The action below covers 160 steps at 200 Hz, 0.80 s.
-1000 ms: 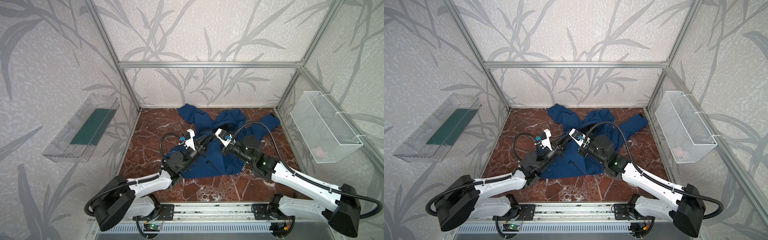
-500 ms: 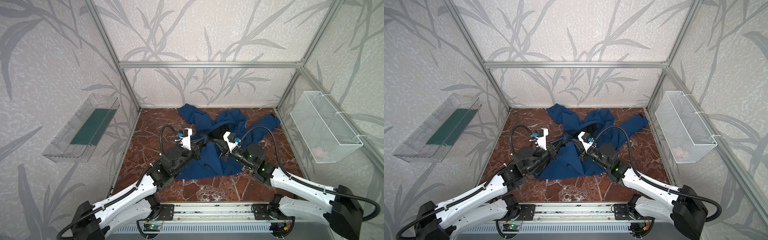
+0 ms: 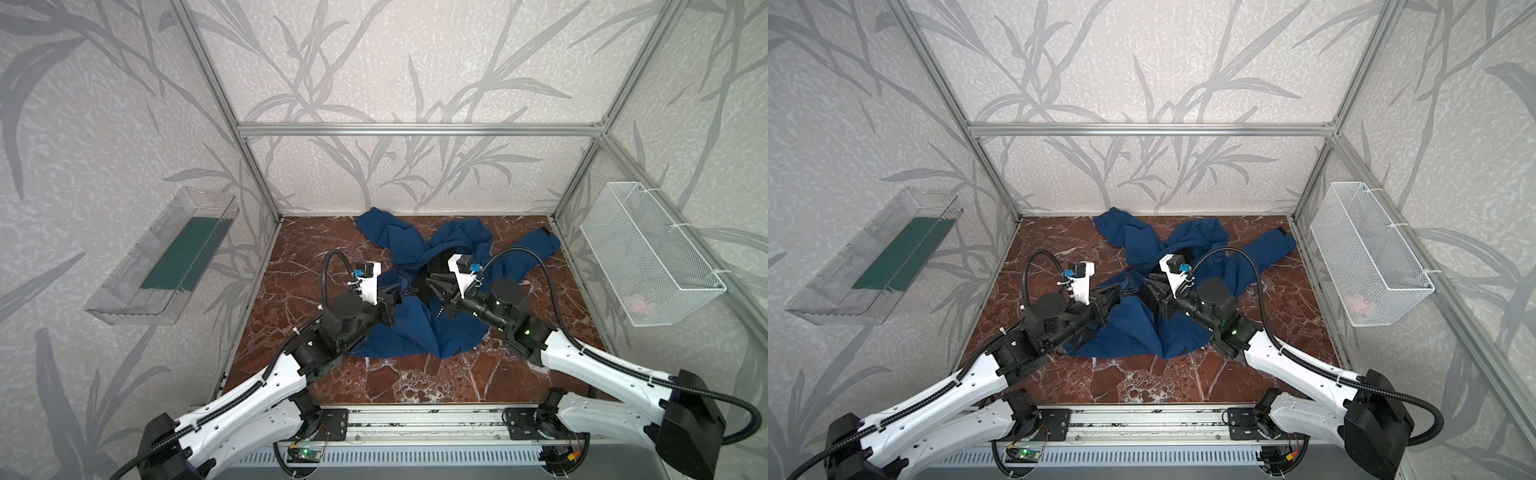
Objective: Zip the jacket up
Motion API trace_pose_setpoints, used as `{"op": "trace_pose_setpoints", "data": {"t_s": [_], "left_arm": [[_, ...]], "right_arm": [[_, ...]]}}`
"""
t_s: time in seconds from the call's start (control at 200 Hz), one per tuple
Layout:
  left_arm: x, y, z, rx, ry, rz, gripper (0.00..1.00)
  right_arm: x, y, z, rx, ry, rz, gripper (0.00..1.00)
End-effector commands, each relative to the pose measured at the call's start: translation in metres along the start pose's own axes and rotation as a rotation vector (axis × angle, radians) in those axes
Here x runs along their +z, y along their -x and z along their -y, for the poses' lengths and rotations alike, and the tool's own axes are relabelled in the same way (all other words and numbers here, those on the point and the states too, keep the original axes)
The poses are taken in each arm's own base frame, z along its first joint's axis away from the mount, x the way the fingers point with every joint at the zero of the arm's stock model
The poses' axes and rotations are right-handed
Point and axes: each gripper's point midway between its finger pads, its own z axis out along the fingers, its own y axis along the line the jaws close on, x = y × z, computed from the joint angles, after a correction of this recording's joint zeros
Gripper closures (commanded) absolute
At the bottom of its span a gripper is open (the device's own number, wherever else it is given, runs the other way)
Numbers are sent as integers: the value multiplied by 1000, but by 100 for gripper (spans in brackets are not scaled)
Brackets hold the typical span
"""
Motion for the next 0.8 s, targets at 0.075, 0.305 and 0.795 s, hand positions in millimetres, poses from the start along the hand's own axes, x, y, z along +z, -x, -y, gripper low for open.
{"op": "trace_pose_setpoints", "data": {"t_s": [0.075,0.305,0.795], "left_arm": [[-5,13,4,-1,-3,27,100],[-7,14,3,3,-1,31,100],[-12,14,1,6,6,38,100]], "right_arm": [[-21,22,-2,164,12,-95,47],[0,-2,-19,377,108,-364,51],[26,-23,-40,505,256,-500,53]]}}
